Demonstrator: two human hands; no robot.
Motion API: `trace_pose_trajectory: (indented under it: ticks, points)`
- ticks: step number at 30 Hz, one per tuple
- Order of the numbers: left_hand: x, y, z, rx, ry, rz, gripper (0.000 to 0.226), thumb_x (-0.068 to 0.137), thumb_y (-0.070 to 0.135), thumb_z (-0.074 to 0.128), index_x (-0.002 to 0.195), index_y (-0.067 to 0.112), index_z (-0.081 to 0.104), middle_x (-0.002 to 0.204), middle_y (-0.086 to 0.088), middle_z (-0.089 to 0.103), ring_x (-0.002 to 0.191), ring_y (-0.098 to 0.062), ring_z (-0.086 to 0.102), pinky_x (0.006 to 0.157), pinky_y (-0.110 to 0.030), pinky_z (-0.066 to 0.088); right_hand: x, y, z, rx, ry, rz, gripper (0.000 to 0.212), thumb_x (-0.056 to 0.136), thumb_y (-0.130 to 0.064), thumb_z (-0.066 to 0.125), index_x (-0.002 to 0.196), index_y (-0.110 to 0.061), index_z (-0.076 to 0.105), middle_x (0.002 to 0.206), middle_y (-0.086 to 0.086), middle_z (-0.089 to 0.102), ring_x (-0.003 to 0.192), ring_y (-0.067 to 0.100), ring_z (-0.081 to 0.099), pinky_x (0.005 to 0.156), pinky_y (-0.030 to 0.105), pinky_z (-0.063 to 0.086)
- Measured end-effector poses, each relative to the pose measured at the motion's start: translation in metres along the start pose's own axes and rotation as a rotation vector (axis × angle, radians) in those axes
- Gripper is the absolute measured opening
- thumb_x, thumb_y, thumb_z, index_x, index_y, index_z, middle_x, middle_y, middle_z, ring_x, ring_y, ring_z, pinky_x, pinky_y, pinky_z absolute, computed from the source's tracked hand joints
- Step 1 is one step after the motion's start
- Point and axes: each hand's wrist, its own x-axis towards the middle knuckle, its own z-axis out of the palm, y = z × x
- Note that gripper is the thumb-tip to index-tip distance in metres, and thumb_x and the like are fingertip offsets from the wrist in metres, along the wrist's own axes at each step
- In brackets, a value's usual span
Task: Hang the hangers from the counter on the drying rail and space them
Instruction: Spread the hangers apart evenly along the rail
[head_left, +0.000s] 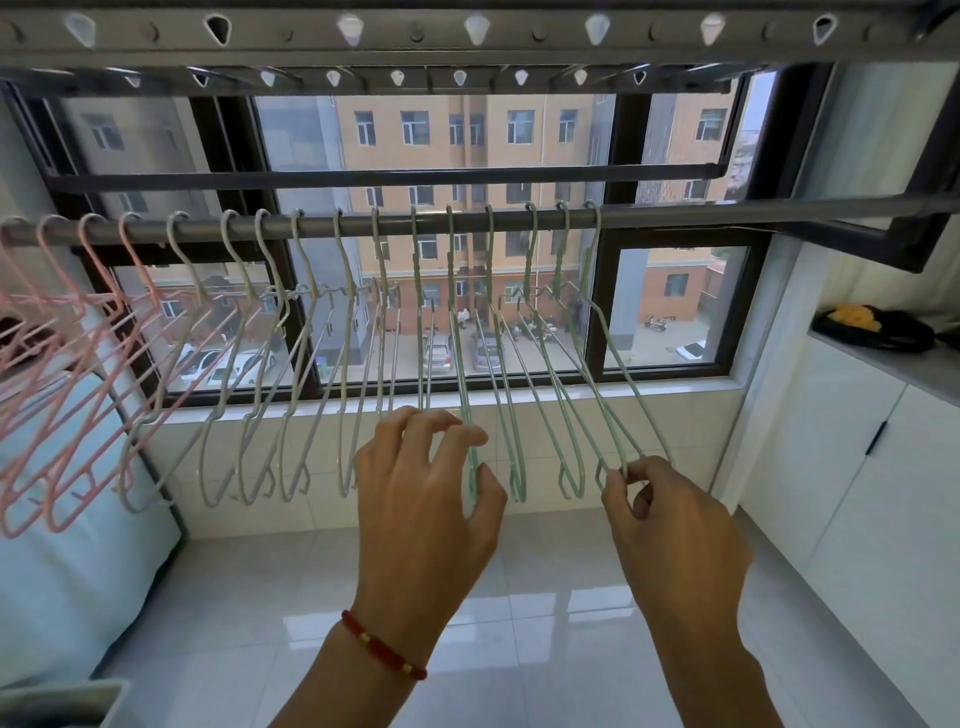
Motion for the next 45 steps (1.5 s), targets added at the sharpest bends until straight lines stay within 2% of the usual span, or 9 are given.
trace_pose_trajectory:
  ticks: [8,13,16,19,26,32,37,42,45]
  points:
    - [0.003,0.003,0.000,-0.009,0.003,-0.010,0.032,0.086,0.037,0.052,0.104,0.020,0.072,0.110,-0.001,0.068,0.117,-0.025,0.054,0.097,-0.033,0.033,0.000,0.003,0.000,0.005,-0.007,-0.013,0.019,0.095,-0.042,0.060,0.098,-0.026,0.070,0.061,-0.013,0.058,0.049,-0.001,0.049,0.050,0.010,0.026]
    - [0.004,0.005,-0.001,-0.009,0.013,-0.009,0.031,0.086,0.037,0.052,0.104,0.020,0.071,0.110,0.000,0.068,0.119,-0.024,0.051,0.097,-0.023,0.024,0.000,0.009,-0.001,0.072,0.073,-0.040,0.028,0.094,-0.049,0.055,0.099,-0.025,0.070,0.059,-0.014,0.054,0.049,0.002,0.050,0.053,0.015,0.036]
    - [0.004,0.006,-0.002,-0.007,0.009,-0.011,0.032,0.086,0.038,0.052,0.104,0.020,0.071,0.109,0.000,0.068,0.119,-0.024,0.051,0.098,-0.023,0.023,0.009,0.017,-0.004,0.112,0.143,-0.004,0.031,0.096,-0.046,0.053,0.109,-0.022,0.068,0.079,-0.006,0.063,0.062,0.010,0.055,0.061,0.023,0.043]
    - [0.005,0.007,-0.002,-0.002,0.010,-0.005,0.032,0.086,0.037,0.052,0.104,0.020,0.072,0.109,0.000,0.069,0.119,-0.024,0.050,0.098,-0.023,0.023,0.019,0.025,-0.004,0.069,0.141,0.023,0.036,0.095,-0.046,0.057,0.117,-0.020,0.065,0.096,0.001,0.066,0.073,0.015,0.056,0.068,0.028,0.044]
    - [0.004,0.011,-0.001,0.002,0.013,-0.006,0.033,0.086,0.038,0.051,0.105,0.021,0.071,0.110,0.000,0.068,0.120,-0.024,0.050,0.096,-0.031,0.031,0.022,0.036,0.007,0.001,0.090,-0.013,0.027,0.095,-0.041,0.061,0.093,-0.016,0.072,0.082,-0.001,0.065,0.059,0.014,0.056,0.060,0.023,0.043]
    - [0.003,0.013,0.001,-0.002,0.012,0.000,0.033,0.086,0.038,0.051,0.105,0.020,0.071,0.109,0.000,0.069,0.120,-0.025,0.051,0.097,-0.038,0.039,0.021,0.037,0.003,-0.001,0.132,-0.037,0.022,0.094,-0.035,0.063,0.088,-0.016,0.072,0.075,-0.003,0.062,0.054,0.015,0.055,0.057,0.022,0.043]
    - [0.002,0.015,0.003,-0.003,-0.001,0.004,0.032,0.087,0.037,0.052,0.105,0.019,0.071,0.109,0.000,0.068,0.119,-0.027,0.053,0.098,-0.036,0.037,0.018,0.037,-0.002,0.016,0.183,-0.087,0.019,0.092,-0.033,0.067,0.084,-0.016,0.072,0.069,-0.005,0.060,0.051,0.013,0.052,0.055,0.020,0.040]
    - [0.002,0.017,0.003,-0.002,0.006,0.007,0.032,0.086,0.036,0.052,0.105,0.019,0.072,0.109,-0.001,0.069,0.119,-0.028,0.054,0.098,-0.039,0.040,0.016,0.037,-0.002,0.039,0.177,-0.102,0.019,0.091,-0.035,0.068,0.084,-0.018,0.073,0.072,-0.004,0.065,0.053,0.011,0.054,0.055,0.020,0.043]
    - [0.002,0.018,0.003,0.000,0.007,0.008,0.032,0.086,0.036,0.052,0.105,0.019,0.071,0.110,0.000,0.068,0.120,-0.027,0.053,0.098,-0.040,0.041,0.015,0.036,-0.002,0.033,0.172,-0.100,0.019,0.091,-0.036,0.068,0.084,-0.019,0.074,0.071,-0.005,0.065,0.052,0.010,0.053,0.055,0.018,0.040]
